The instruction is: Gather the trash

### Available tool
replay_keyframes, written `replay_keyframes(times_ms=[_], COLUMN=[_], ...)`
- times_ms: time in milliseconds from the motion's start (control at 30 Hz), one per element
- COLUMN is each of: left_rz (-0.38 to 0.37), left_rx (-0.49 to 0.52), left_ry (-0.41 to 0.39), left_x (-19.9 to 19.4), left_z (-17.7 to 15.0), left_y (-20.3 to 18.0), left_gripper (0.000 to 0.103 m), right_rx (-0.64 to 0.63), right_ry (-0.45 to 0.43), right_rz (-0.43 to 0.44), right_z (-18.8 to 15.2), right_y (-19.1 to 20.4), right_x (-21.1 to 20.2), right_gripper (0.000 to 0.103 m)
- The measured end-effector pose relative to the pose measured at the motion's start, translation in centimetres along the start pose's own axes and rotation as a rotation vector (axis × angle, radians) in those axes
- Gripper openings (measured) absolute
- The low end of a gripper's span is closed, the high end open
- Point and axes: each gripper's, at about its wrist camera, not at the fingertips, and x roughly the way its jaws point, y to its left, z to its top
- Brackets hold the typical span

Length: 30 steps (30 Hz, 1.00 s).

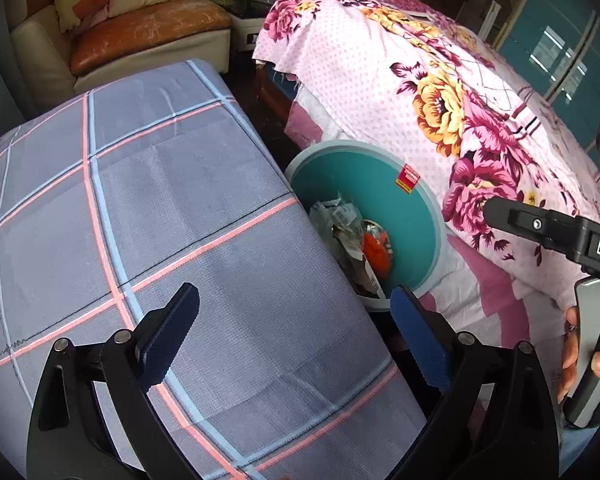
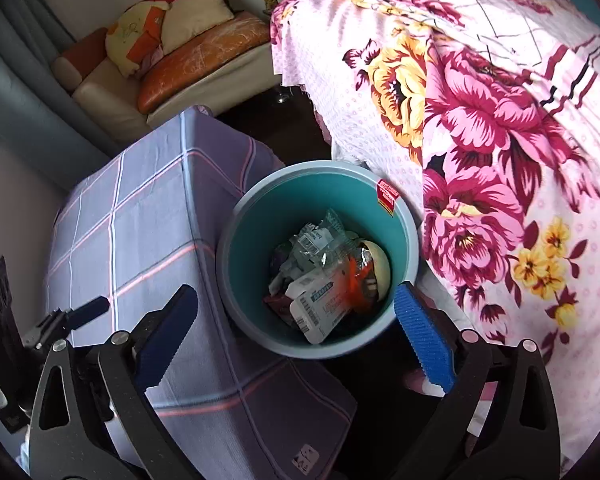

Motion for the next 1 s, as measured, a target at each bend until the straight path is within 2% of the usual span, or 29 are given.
replay_keyframes(times_ms=[567, 1000], left_rz=[0.039, 0.041], left_rx=[-0.046, -0.087], left_ry=[-0.086, -0.113], left_x=[-6.5, -8.3], left_z=[-4.6, -6.8], left_y=[1.2, 2.3], left_gripper=[0.099, 0.099], right_rx=[-0.102, -0.143], right_ry=[-0.06, -0.065], right_rz=[-0.049, -0.065], right_z=[-4.3, -6.2], right_y=[4.1, 5.6], right_x=[-5.8, -7.0], right_gripper=[0.096, 0.096])
